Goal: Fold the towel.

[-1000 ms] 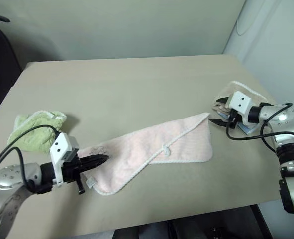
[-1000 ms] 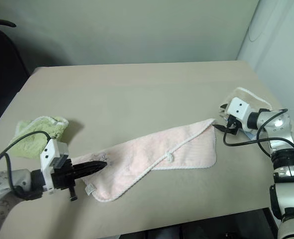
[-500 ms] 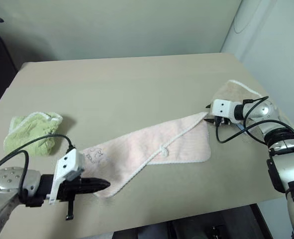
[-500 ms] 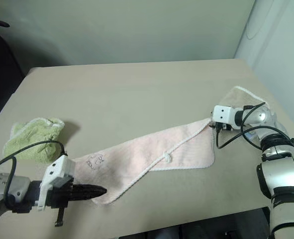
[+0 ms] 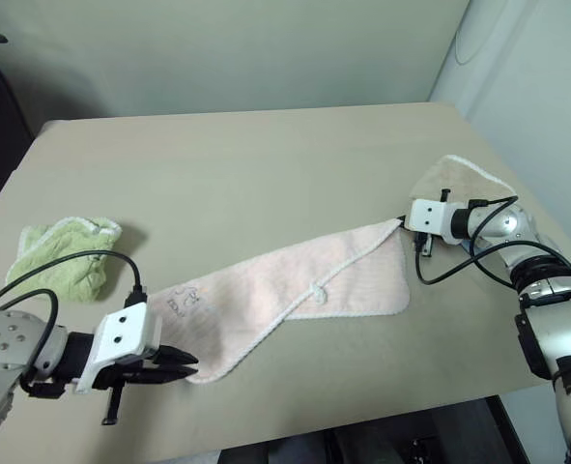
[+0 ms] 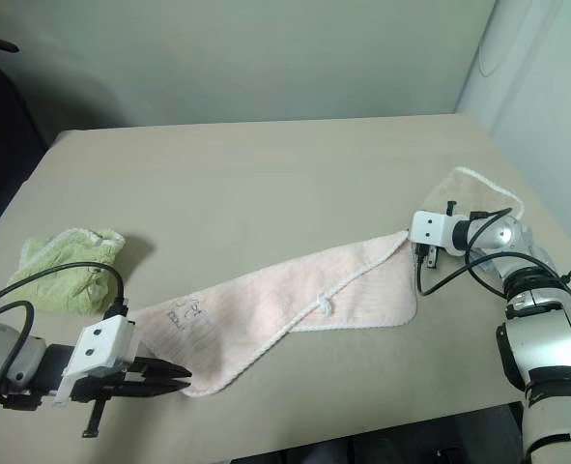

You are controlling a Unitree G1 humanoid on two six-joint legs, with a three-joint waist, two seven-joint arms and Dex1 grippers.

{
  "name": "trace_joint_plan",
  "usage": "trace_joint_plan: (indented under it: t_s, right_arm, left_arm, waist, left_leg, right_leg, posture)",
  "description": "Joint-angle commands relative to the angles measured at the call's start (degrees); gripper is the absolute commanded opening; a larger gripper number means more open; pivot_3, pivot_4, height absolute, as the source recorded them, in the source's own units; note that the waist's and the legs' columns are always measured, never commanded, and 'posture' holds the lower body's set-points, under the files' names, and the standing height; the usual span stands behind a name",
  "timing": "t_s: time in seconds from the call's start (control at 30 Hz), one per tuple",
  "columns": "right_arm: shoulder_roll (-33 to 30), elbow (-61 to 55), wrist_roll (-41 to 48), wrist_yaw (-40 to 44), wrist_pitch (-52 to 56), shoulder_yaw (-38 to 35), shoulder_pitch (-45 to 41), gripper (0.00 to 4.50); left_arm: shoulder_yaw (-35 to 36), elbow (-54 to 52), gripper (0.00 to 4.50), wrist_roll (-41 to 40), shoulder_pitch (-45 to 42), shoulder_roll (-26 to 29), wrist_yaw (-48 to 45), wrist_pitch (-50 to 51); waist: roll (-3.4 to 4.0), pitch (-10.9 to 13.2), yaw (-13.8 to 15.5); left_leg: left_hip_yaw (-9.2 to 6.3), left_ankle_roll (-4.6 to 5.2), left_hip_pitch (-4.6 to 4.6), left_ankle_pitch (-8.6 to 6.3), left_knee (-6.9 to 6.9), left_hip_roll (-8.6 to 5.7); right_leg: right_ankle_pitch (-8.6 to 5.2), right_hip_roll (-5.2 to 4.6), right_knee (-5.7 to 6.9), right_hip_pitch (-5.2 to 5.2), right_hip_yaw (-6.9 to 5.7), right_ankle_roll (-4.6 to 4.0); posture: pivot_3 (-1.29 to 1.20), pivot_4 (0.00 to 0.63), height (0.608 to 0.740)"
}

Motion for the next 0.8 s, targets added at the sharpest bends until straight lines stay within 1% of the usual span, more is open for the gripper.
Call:
trace_joint_plan:
  t_s: [0.03, 0.13, 0.23, 0.37, 0.53, 0.57, 0.63, 0.8]
  right_arm:
    - [-0.35, -2.46, 1.17, -0.81, -1.24, -1.55, 0.05, 0.00]
    - [-0.25, -3.11, 1.59, -0.73, -1.26, -1.82, 0.58, 0.00]
    - [-0.37, -3.96, 2.04, -0.59, -1.25, -2.12, 1.39, 0.00]
    - [-0.31, -5.10, 2.55, -0.39, -1.18, -2.54, 2.55, 0.00]
    - [0.21, -6.37, 3.12, 0.13, -0.85, -2.92, 3.42, 0.00]
    - [0.27, -6.54, 3.20, 0.31, -0.84, -3.02, 3.56, 0.00]
    - [0.26, -6.76, 3.30, 0.57, -0.83, -3.08, 3.75, 0.00]
    - [0.31, -7.05, 3.30, 0.82, -0.81, -2.93, 4.06, 0.00]
  left_arm:
    - [-2.35, 1.46, 2.01, 2.25, -1.84, 1.79, -2.96, -3.75]
    - [-7.69, 4.59, 3.08, 8.51, -4.86, 2.42, -2.48, -10.02]
    - [-11.42, 5.97, 4.14, 10.85, -6.80, 1.76, -1.82, -11.86]
    - [-15.35, 8.68, 4.14, 15.19, -8.11, 0.02, 0.39, -16.39]
    - [-18.11, 10.96, 4.14, 17.58, -9.47, -1.93, 2.45, -18.05]
    - [-18.08, 11.38, 3.78, 17.65, -9.69, -2.46, 3.08, -18.37]
    - [-17.67, 11.90, 3.21, 17.41, -9.98, -3.27, 3.91, -18.50]
    - [-15.39, 11.32, 1.42, 14.22, -9.01, -4.12, 4.48, -16.83]
  waist:
    - [0.00, 0.00, -0.02]
    - [0.00, 0.00, 0.00]
    - [0.00, 0.00, -0.12]
    - [0.00, 0.00, -0.21]
    - [0.07, -0.04, -0.19]
    - [0.09, -0.05, -0.18]
    - [0.10, -0.05, -0.11]
    - [0.10, -0.05, -0.25]
  left_leg:
    - [0.00, 0.00, 0.00, 0.00, 0.00, 0.00]
    - [0.00, 0.00, 0.00, 0.00, 0.00, 0.02]
    - [0.00, 0.01, -0.07, -0.01, -0.01, 0.04]
    - [0.02, 0.01, -0.20, -0.01, -0.07, 0.06]
    - [0.02, 0.01, -0.26, -0.01, -0.10, 0.14]
    - [0.02, 0.01, -0.26, -0.01, -0.10, 0.14]
    - [0.02, 0.01, -0.25, -0.01, -0.09, 0.14]
    - [0.04, 0.01, -0.25, -0.01, -0.08, 0.15]
  right_leg:
    - [0.00, 0.00, 0.00, -0.01, 0.00, 0.00]
    - [0.01, 0.00, -0.01, -0.02, 0.00, -0.01]
    - [0.00, 0.00, -0.01, -0.08, -0.01, -0.03]
    - [0.00, 0.00, -0.01, -0.23, 0.00, -0.05]
    - [0.00, 0.01, 0.02, -0.31, -0.04, -0.12]
    - [0.00, 0.01, 0.03, -0.31, -0.04, -0.12]
    - [0.00, 0.01, 0.05, -0.30, -0.05, -0.12]
    - [0.00, 0.00, 0.05, -0.30, -0.05, -0.12]
  posture:
    - [0.00, 0.150, 0.740]
    - [0.00, 0.150, 0.740]
    - [0.00, 0.150, 0.740]
    - [0.00, 0.150, 0.740]
    - [0.00, 0.150, 0.740]
    - [0.00, 0.150, 0.740]
    - [0.00, 0.150, 0.740]
    - [0.00, 0.150, 0.740]
